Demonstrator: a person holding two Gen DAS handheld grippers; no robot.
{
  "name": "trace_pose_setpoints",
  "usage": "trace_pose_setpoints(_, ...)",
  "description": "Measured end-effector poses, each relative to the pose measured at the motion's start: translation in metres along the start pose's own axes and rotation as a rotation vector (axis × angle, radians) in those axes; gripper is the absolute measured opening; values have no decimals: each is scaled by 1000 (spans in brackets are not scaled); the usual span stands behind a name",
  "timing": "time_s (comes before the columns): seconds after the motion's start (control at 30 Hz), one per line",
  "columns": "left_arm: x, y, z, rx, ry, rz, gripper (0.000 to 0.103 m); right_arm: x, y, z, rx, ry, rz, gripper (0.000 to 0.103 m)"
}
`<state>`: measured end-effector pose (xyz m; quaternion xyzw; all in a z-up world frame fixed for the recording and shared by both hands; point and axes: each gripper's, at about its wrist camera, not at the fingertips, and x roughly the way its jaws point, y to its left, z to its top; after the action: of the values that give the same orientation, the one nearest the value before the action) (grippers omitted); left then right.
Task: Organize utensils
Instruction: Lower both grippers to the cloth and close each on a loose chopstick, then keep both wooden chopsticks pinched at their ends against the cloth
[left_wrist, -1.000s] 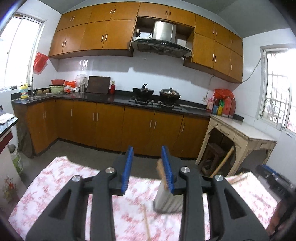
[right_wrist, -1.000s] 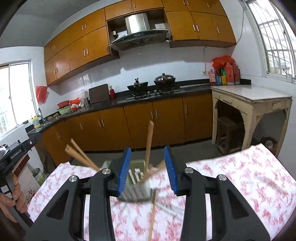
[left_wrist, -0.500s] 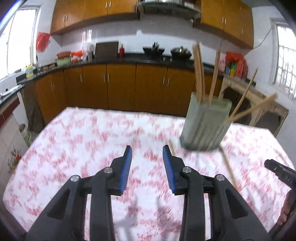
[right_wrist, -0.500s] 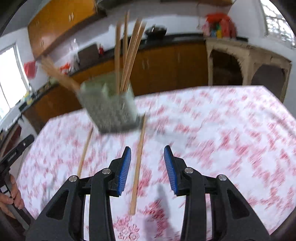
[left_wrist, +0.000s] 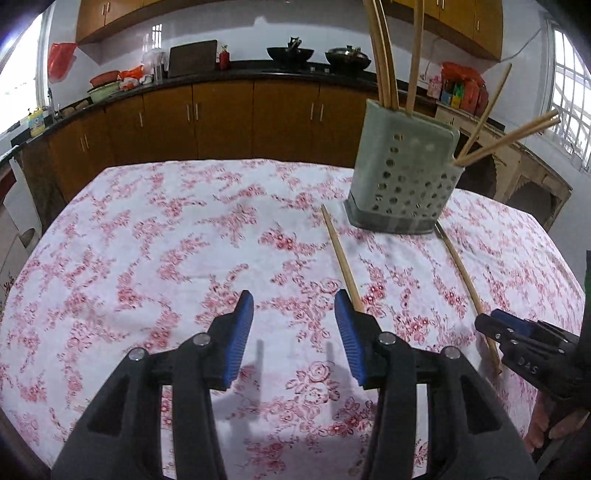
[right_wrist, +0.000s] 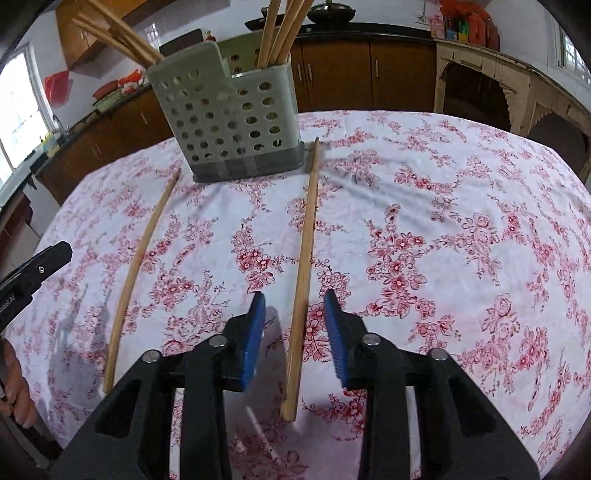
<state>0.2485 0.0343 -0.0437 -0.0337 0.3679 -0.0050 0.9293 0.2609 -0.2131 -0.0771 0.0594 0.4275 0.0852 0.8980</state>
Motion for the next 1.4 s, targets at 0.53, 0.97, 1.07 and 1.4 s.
trace_pose_setpoints(0.53, 17, -24, -8, 50, 78, -77, 45, 1, -60, 19, 192, -27, -208, 8)
trace_pose_setpoints(0.97, 48, -49, -16, 130, 152, 8, 9, 2, -64, 19, 141, -20, -147, 8)
trace_pose_setpoints(1.07, 58, -31, -4, 78, 157, 44, 8, 5, -60, 22, 110, -16, -132, 8)
trace_pose_setpoints(1.4, 71, 12, 12, 62, 131, 36, 12, 15, -52, 34, 54, -32, -151, 8)
